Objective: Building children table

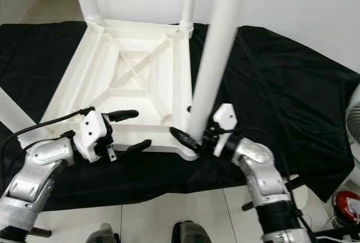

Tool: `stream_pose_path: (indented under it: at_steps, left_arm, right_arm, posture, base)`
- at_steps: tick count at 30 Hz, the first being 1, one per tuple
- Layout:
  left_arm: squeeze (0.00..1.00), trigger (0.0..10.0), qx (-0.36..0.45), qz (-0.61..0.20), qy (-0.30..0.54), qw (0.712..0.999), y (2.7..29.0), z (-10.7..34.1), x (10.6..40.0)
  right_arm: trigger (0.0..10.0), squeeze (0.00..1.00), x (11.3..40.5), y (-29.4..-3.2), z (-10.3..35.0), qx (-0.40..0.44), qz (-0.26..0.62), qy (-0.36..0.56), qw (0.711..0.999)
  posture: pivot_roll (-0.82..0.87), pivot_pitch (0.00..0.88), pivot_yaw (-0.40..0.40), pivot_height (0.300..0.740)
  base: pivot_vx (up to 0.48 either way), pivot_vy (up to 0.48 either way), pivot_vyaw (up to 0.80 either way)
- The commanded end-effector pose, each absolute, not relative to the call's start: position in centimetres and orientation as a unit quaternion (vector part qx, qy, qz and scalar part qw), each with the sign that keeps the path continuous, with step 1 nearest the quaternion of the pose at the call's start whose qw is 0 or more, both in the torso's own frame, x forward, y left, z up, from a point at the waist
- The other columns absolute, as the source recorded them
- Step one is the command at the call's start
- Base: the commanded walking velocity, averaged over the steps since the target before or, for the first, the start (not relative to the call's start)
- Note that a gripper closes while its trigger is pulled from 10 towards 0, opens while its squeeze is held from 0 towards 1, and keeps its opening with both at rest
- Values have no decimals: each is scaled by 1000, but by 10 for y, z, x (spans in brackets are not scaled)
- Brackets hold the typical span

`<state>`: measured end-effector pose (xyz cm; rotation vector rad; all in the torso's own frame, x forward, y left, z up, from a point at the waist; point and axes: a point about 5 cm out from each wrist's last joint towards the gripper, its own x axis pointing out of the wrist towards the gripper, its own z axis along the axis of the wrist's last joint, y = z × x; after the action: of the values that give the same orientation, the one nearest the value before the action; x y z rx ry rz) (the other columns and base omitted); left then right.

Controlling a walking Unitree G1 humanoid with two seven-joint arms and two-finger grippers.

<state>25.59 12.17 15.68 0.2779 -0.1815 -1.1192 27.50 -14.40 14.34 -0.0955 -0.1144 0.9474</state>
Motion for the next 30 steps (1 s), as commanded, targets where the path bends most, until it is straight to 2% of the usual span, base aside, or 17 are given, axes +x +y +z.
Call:
stream_pose_path:
  at_steps: [1, 5, 6, 7, 8, 9, 10, 15, 16, 20, 23, 30]
  left_arm:
    - [0, 10000, 104, -472, -89, 871, 121, 161, 261]
    - [0, 10000, 67, -463, -53, 882, 112, 160, 263]
    - [0, 10000, 57, -462, -46, 884, 111, 159, 264]
    - [0, 10000, 57, -462, -46, 884, 111, 159, 264]
    - [0, 10000, 52, -463, -43, 884, 110, 158, 264]
    - [0, 10000, 52, -463, -43, 884, 110, 158, 264]
    - [0, 10000, 43, -460, -29, 886, 109, 154, 264]
    - [0, 10000, 34, -453, -18, 891, 106, 155, 264]
    - [0, 10000, 31, -448, -19, 893, 107, 158, 264]
    - [0, 10000, 28, -439, -22, 898, 107, 163, 265]
    - [0, 10000, 21, -420, -26, 907, 105, 167, 267]
    - [0, 10000, -2, -391, -16, 920, 102, 163, 271]
  right_arm:
    - [10000, 0, 279, -142, 144, -47, 450, -51, 890]
    - [10000, 0, 289, -152, 139, -60, 423, -18, 904]
    - [4627, 0, 293, -156, 137, -66, 413, -1, 909]
    - [4627, 0, 293, -156, 137, -66, 413, -1, 909]
    - [2549, 0, 294, -157, 136, -70, 407, 10, 911]
    - [2549, 0, 294, -157, 136, -70, 407, 10, 911]
    - [0, 0, 297, -160, 136, -68, 397, 13, 915]
    - [0, 0, 299, -159, 138, -71, 368, -5, 927]
    - [0, 0, 301, -161, 138, -68, 336, -3, 940]
    - [0, 0, 302, -162, 138, -72, 287, 1, 955]
    - [0, 0, 295, -151, 133, -53, 230, 17, 972]
    - [0, 0, 292, -131, 131, -37, 135, 18, 990]
  posture:
    - [37, 59, -35, 740]
    - [37, 58, -41, 740]
    - [38, 58, -45, 740]
    - [38, 58, -45, 740]
    - [38, 58, -45, 740]
    - [38, 58, -45, 740]
    - [38, 55, -45, 740]
    - [28, 47, -42, 740]
    - [28, 48, -43, 740]
    - [28, 48, -43, 740]
    - [22, 45, -46, 740]
    - [2, 50, -43, 740]
  base:
    - [0, 0, 0]
    - [0, 0, 0]
    - [0, 0, 0]
    - [0, 0, 0]
    - [0, 0, 0]
    - [0, 0, 0]
    - [0, 0, 0]
    - [0, 0, 0]
    - [0, 0, 0]
    - [0, 0, 0]
    - [0, 0, 0]
    - [0, 0, 0]
